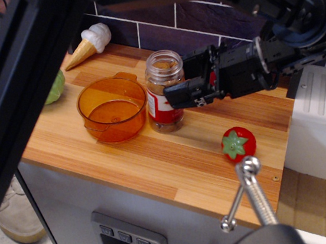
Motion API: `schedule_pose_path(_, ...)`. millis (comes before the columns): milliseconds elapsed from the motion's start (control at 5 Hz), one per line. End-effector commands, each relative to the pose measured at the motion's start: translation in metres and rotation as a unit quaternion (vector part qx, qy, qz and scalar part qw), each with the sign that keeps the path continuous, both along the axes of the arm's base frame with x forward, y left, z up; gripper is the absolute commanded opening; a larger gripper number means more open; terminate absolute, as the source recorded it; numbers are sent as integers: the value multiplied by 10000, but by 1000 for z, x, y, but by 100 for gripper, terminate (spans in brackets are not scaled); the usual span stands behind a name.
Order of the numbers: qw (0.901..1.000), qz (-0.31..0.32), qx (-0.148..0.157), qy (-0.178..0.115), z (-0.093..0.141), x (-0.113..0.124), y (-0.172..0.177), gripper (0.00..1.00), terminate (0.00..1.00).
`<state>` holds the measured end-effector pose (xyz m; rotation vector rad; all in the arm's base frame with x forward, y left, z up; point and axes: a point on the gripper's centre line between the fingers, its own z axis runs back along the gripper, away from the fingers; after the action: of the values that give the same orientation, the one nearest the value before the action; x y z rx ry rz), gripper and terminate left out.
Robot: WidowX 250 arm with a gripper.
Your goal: Pour almonds in pot
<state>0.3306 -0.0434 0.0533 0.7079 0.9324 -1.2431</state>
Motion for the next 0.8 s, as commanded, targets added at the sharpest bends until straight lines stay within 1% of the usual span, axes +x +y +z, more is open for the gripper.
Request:
schedule_pose_path(0,9993,115,344,59,7,-4,21,100,0)
schedule_pose_path(200,9993,26,367,-101,4,-9,24,100,0)
schedule_pose_path(400,9982,-144,86,-578,11,-8,21,0,0)
schedule_pose_path(600,9908,-99,-764,-1113,24,-1,21,0,0)
